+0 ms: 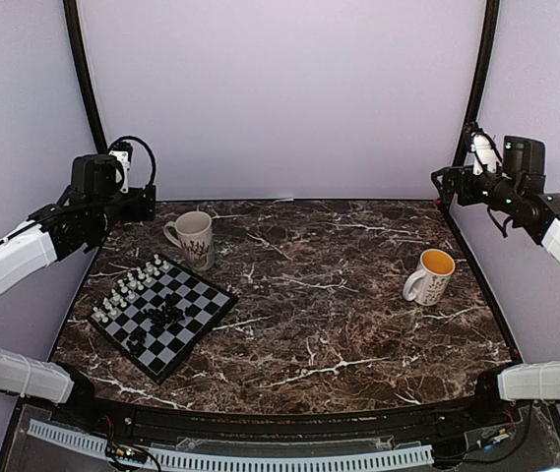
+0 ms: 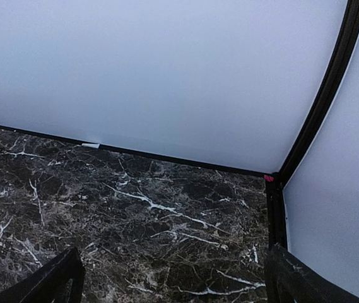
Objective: Set up the chess pieces on the board
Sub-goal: Position the chessboard at the center of the board.
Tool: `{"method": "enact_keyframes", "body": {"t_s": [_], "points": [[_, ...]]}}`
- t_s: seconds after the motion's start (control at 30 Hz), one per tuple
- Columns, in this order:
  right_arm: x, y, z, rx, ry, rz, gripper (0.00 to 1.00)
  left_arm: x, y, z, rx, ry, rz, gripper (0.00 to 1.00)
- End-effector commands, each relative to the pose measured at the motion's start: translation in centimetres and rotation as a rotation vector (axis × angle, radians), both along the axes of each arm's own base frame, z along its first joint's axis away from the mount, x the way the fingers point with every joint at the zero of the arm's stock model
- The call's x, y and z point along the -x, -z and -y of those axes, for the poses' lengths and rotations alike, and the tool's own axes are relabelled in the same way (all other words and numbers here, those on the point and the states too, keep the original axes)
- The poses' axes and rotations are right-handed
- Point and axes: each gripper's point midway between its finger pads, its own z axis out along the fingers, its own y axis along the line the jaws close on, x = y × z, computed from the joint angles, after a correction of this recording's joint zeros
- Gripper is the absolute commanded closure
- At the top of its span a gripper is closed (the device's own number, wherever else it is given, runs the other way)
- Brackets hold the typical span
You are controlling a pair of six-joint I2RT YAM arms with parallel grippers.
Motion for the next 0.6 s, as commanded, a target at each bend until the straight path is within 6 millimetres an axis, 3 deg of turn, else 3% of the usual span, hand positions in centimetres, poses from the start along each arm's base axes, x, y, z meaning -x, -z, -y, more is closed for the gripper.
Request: {"method": "enact_keyframes", "body": {"t_s": [0.0,0.13,0.3,0.47,0.57], "points": [[-1.0,1.8,0.3,-0.009,-0.023,-0.010,0.00,-0.7,2.5,-2.6,0.067,-0.059,-0.049,0.01],[-1.6,4.5,0.0,0.013,-0.085,-0.067,0.00,-1.1,5.0,-5.0,0.120,-0.106,-0.132,0.01],[-2.4,7.4,-1.4,0.031,-0.170,-0.138,0.03,-0.9,6.1,-8.0,0.157,-0.185,-0.108,0.01],[-3.2,9.8,-5.0,0.069,-0.292,-0.185,0.05,-0.1,8.7,-9.8,0.182,-0.241,-0.167,0.01],[-3.4,11.5,-8.3,0.093,-0.390,-0.216,0.06,0.5,9.8,-10.6,0.201,-0.273,-0.192,0.01]]}}
